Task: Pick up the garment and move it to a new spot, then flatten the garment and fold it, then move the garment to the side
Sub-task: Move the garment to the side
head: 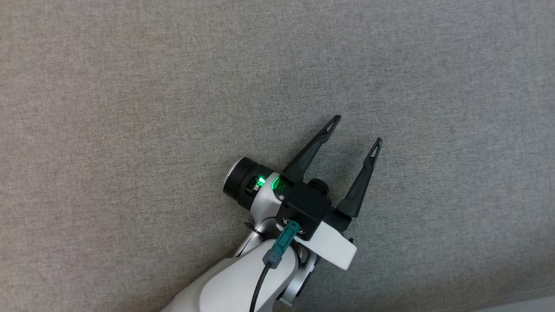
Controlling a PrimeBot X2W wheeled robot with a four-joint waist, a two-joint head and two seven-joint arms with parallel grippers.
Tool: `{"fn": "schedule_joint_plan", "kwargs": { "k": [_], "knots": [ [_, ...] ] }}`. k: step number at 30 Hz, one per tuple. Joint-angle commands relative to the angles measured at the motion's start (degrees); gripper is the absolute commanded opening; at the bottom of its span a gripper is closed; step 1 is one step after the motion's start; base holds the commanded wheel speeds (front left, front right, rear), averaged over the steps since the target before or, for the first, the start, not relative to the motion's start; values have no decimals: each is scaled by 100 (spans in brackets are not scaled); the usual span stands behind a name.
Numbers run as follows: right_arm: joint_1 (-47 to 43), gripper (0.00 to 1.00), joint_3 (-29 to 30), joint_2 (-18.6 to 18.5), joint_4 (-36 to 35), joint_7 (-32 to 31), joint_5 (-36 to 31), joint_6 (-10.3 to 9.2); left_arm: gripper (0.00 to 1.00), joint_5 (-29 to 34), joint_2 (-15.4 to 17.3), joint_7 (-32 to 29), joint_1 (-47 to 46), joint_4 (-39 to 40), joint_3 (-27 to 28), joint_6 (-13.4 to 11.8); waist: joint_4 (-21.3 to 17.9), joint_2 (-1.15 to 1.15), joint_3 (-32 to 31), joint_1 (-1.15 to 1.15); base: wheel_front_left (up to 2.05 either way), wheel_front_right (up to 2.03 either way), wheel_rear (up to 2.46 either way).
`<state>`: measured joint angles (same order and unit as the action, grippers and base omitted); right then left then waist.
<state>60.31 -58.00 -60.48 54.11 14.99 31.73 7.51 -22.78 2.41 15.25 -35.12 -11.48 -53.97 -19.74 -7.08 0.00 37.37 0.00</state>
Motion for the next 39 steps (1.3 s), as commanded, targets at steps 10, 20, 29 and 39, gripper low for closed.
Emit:
{"fn": "schedule_joint_plan", "kwargs": {
  "k": [10,20,29,39],
  "knots": [
    [-220,100,699,168,207,25,94,-4,100,-116,96,-23,141,-50,67,-37,165,0,-196,0,0,0,0],
    [-438,100,761,231,241,24,11,-4,100,-249,64,-19,469,198,301,98,407,0,-816,0,0,0,0],
    [-821,100,1284,715,-581,25,424,-3,100,-347,64,-19,1238,368,973,318,667,0,-1967,0,0,0,0],
    [-2310,100,2811,1991,-2063,25,140,-3,100,-42,63,-19,2438,291,2547,943,1023,0,-3536,0,0,0,0]
  ]
}}
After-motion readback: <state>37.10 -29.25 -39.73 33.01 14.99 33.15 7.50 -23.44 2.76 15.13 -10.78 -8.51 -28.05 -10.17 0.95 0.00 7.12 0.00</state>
